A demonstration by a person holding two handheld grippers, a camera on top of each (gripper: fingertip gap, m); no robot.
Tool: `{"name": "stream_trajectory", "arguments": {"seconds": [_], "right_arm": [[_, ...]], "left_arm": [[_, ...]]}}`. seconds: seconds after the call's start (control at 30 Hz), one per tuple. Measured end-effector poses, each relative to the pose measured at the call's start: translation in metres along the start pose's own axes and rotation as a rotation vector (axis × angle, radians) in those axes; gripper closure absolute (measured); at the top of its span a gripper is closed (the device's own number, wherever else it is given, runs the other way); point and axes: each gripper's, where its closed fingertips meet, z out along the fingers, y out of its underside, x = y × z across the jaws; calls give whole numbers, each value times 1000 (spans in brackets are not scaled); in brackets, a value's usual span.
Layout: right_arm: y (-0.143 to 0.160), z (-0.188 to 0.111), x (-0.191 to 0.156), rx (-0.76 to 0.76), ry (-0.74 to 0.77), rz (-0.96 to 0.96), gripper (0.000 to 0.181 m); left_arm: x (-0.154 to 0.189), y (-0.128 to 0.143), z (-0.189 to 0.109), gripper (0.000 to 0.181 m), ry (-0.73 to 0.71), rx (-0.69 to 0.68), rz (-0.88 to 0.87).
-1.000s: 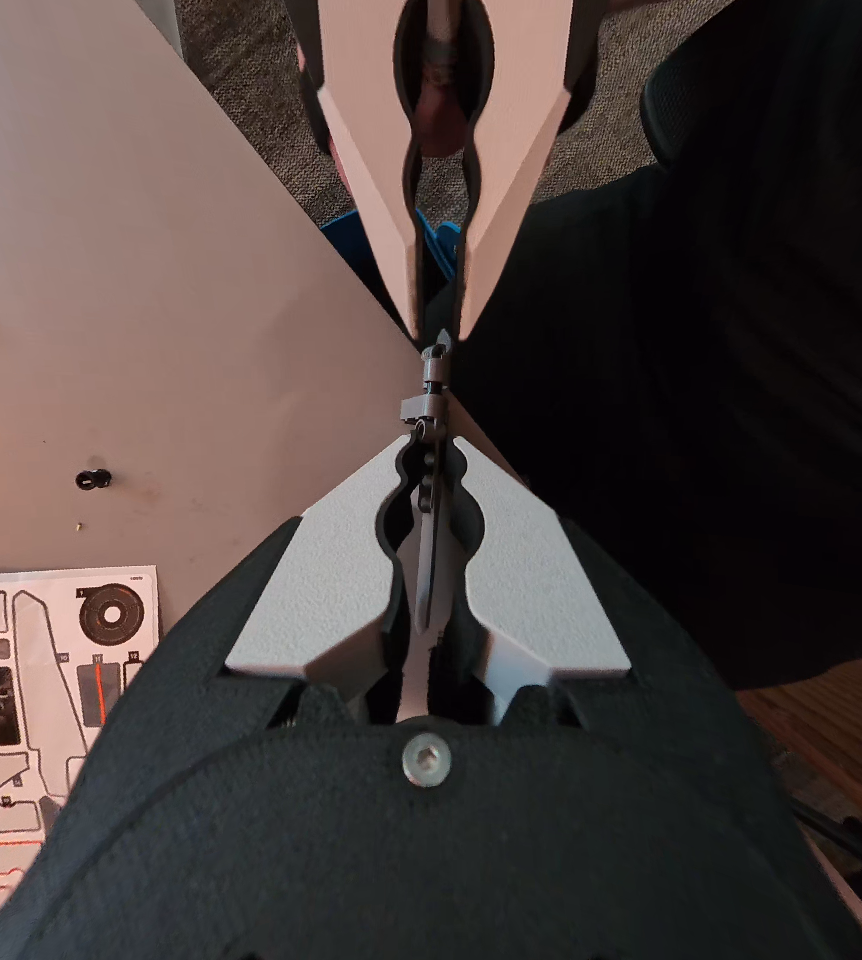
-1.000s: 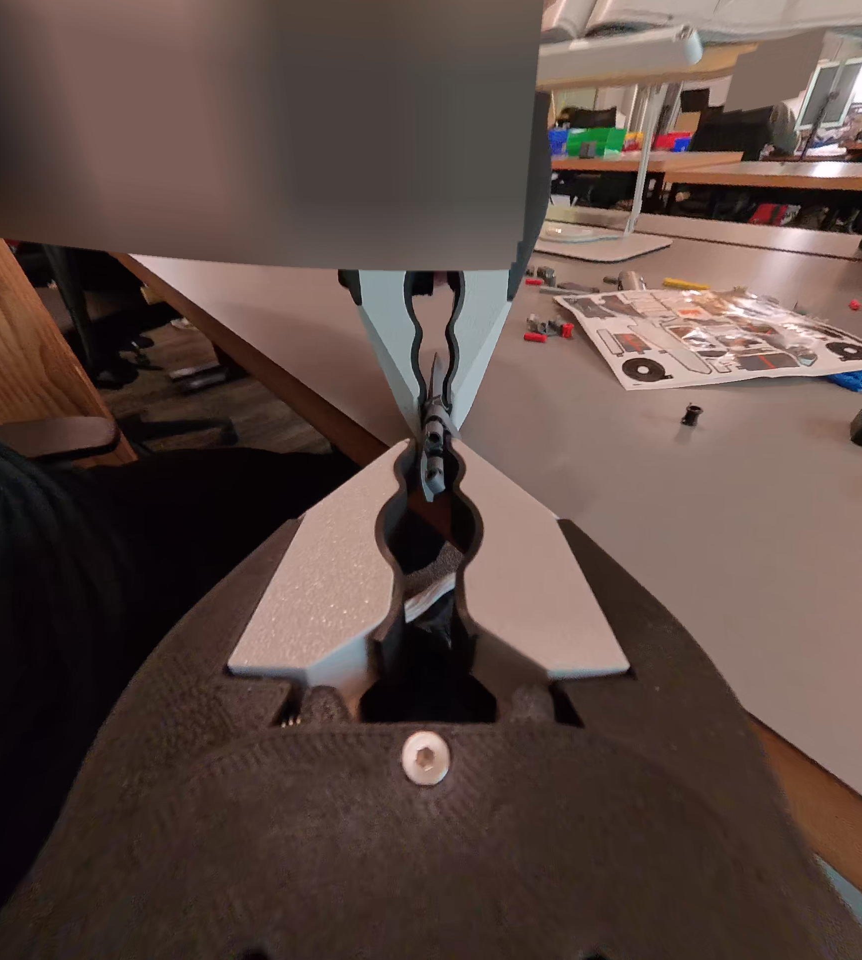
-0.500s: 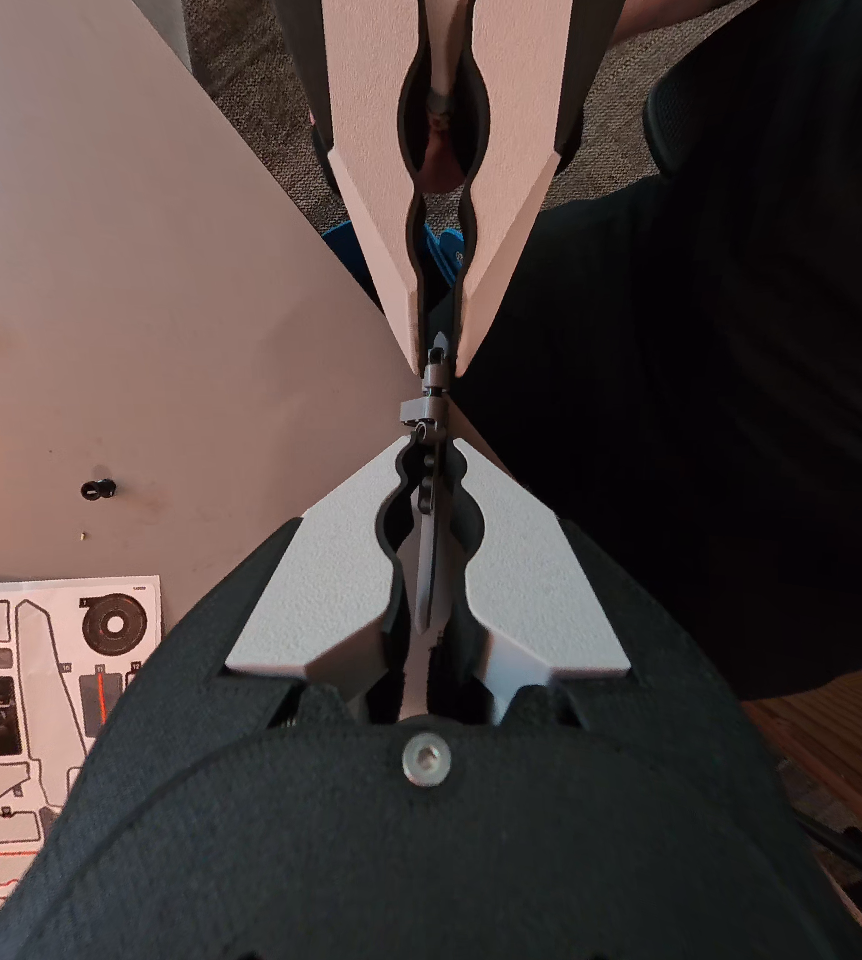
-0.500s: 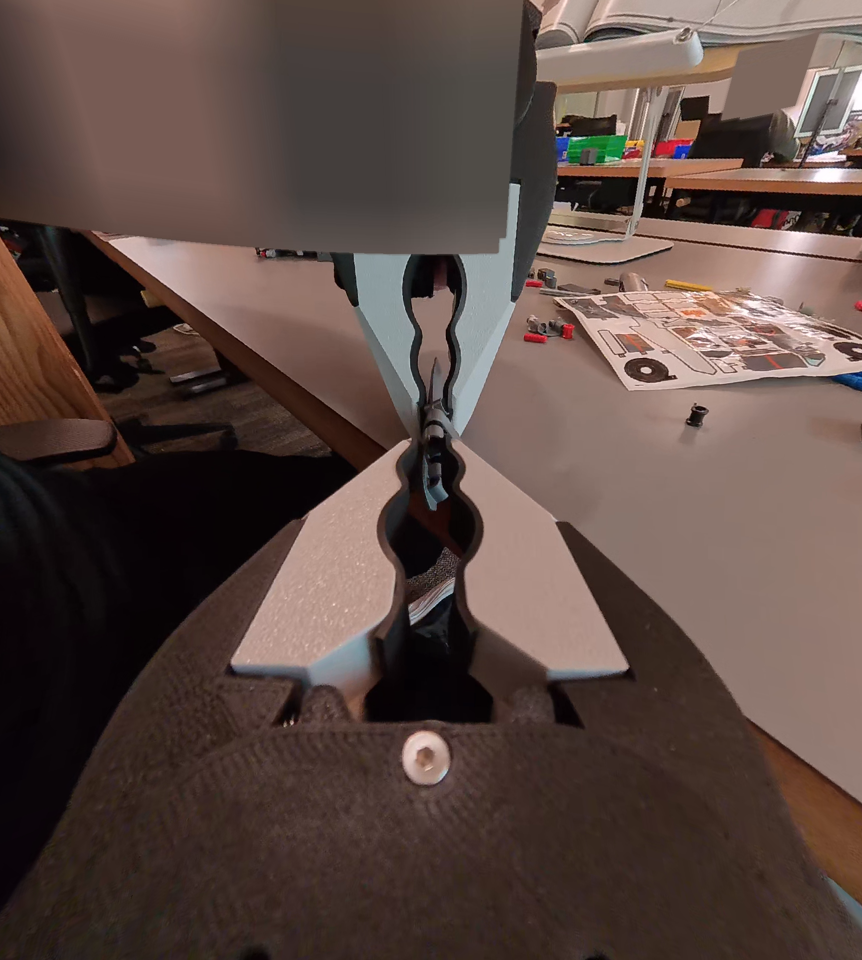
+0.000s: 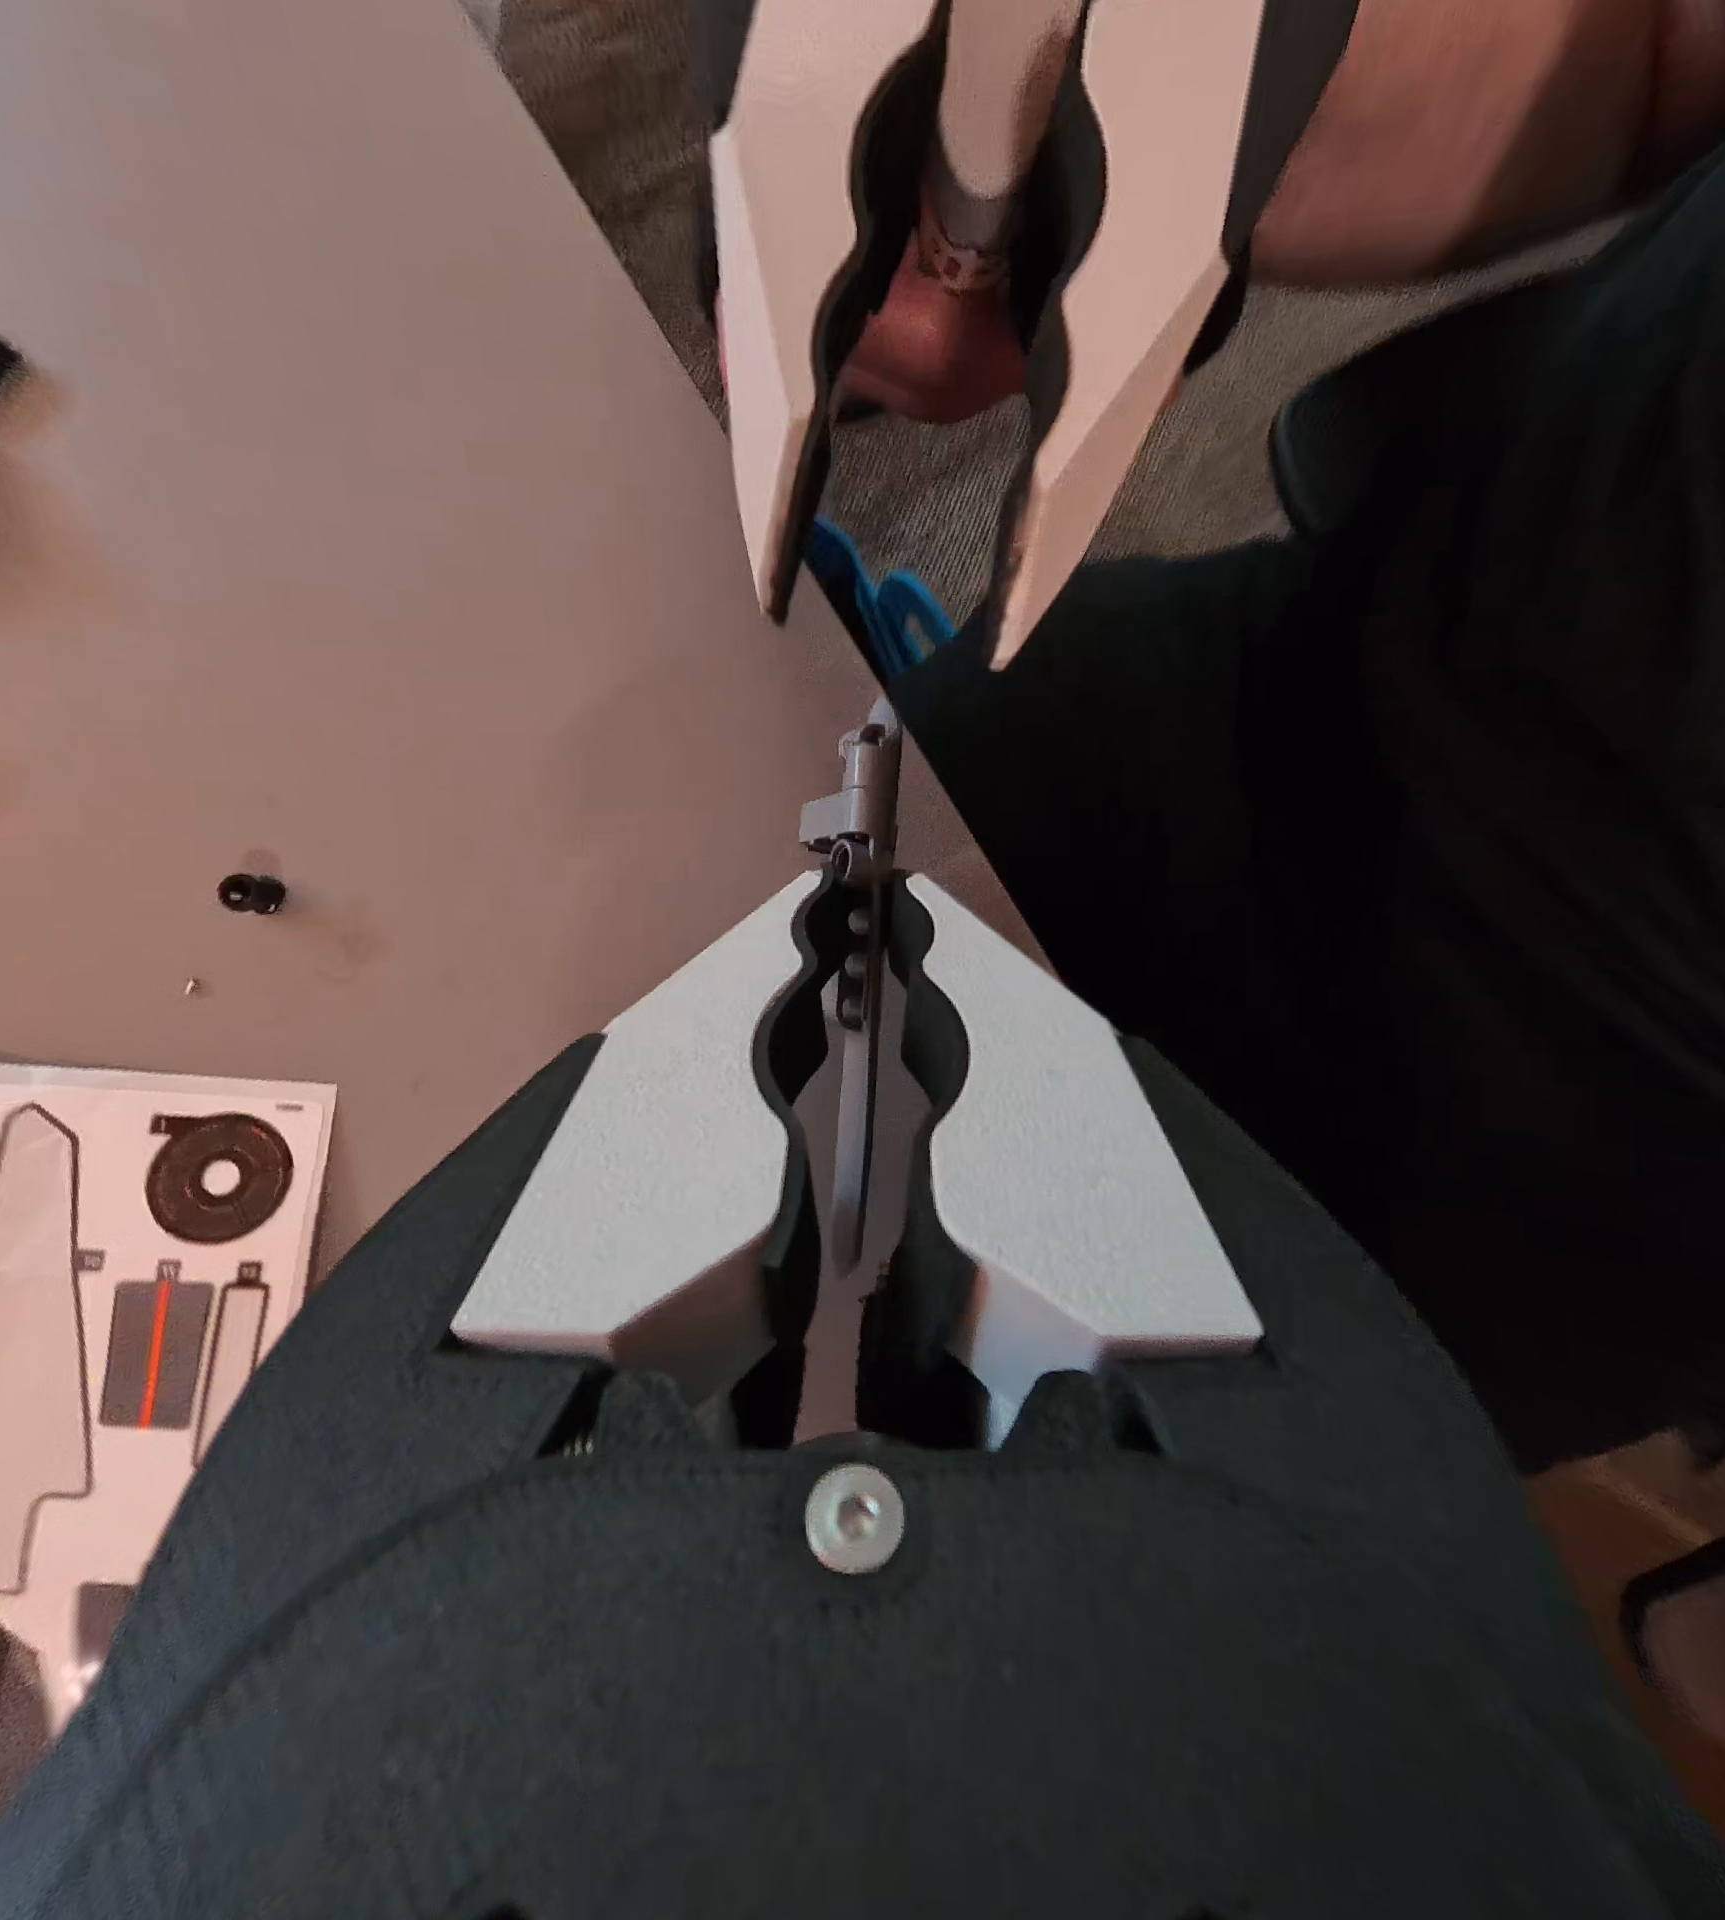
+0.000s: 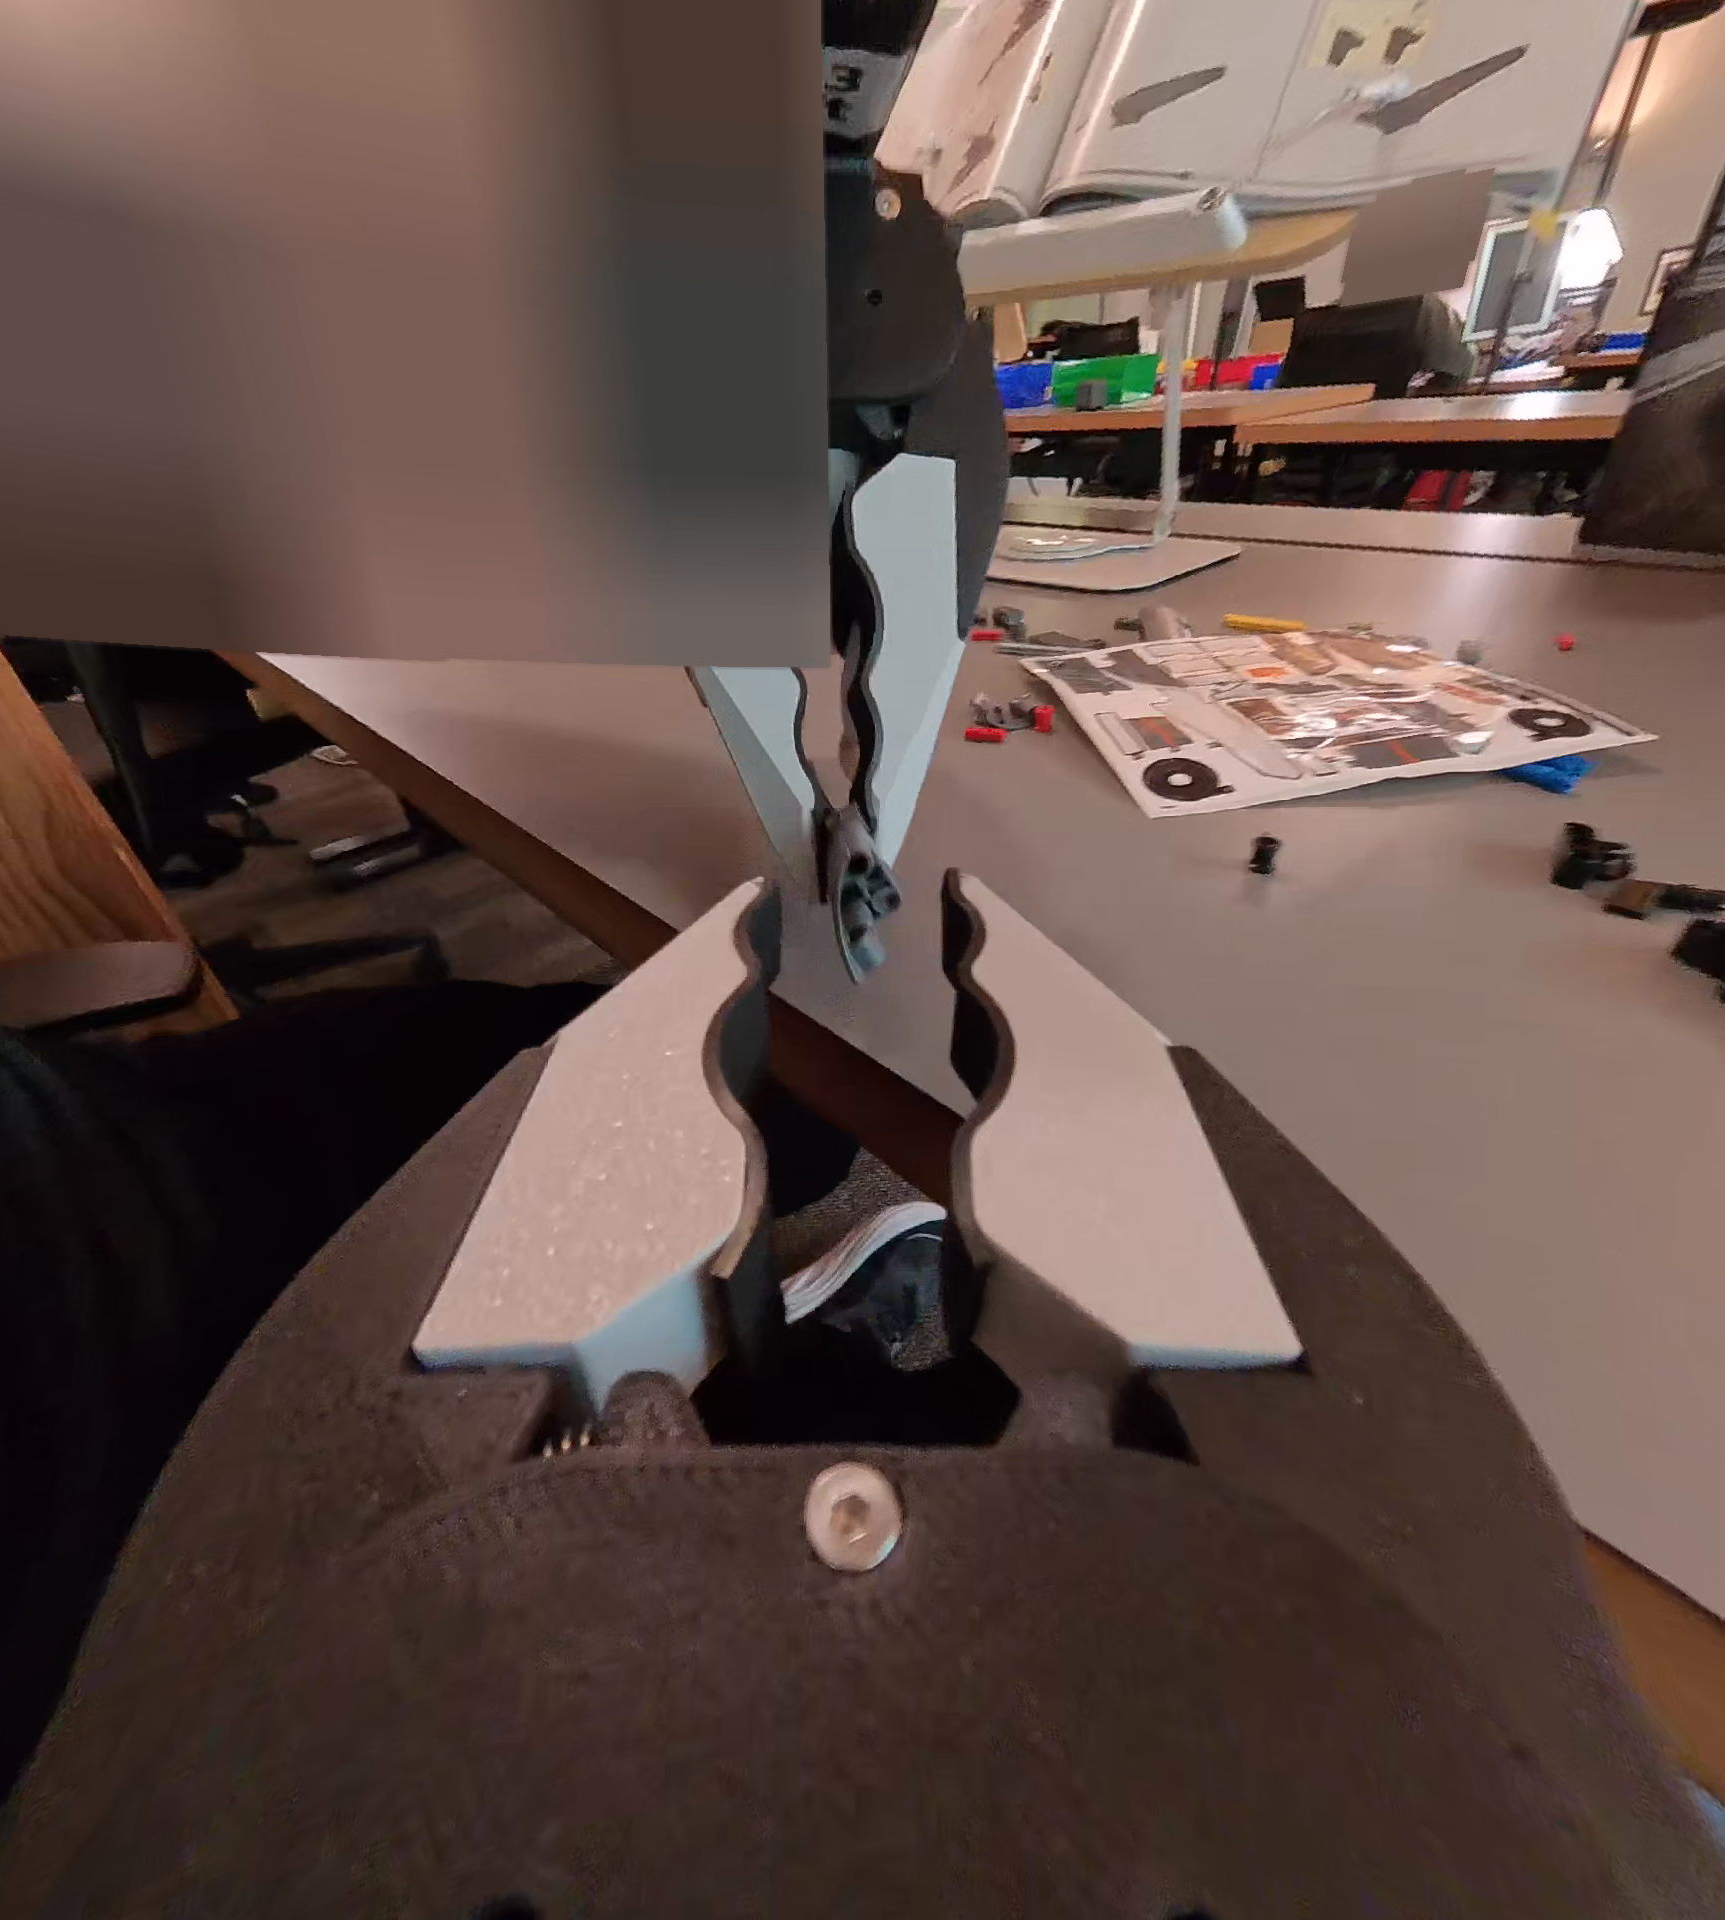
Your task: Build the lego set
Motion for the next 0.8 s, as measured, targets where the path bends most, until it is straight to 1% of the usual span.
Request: {"name": "stream_trajectory", "arguments": {"seconds": [0.03, 0.17, 0.2, 0.27, 0.37, 0.4, 0.43, 0.47, 0.53, 0.57, 0.63, 0.7, 0.77, 0.8], "right_arm": [[-1, -2, 2, -11, 2, -8, 149], [-3, 5, 3, -88, 29, -113, 147], [-5, 8, 5, -106, 47, -151, 148], [-12, 15, 5, -113, 63, -177, 151], [-15, 24, 4, -140, 50, -191, 158], [-17, 27, 3, -135, 30, -183, 161], [-17, 29, -1, -138, -4, -163, 170], [-17, 31, -3, -146, -35, -141, 174], [-19, 33, -5, -149, -75, -97, 175], [-21, 35, -4, -141, -85, -64, 176], [-30, 36, 0, -90, -107, 33, 176], [-45, 34, 7, -20, -148, 167, 177], [-56, 33, 17, 29, -181, 295, 177], [-59, 34, 20, 40, -205, 345, 177]], "left_arm": [[0, -3, -4, 176, 26, 33, -47], [0, -11, -17, 176, 137, 125, -208], [-2, -12, -19, 176, 135, 146, -228], [-4, -10, -22, 176, 132, 156, -233], [1, -16, -28, 176, 119, 186, -210], [4, -16, -28, 176, 112, 172, -191], [5, -16, -29, 176, 107, 170, -187], [6, -14, -30, 176, 113, 164, -191], [6, -13, -33, 176, 130, 176, -208], [3, -14, -35, 175, 103, 192, -202], [-6, -19, -43, 167, -9, 213, -153], [-20, -22, -59, 143, -190, 215, -47], [-26, -31, -77, 135, -370, 248, 97], [-30, -31, -84, 130, -471, 225, 163]]}}
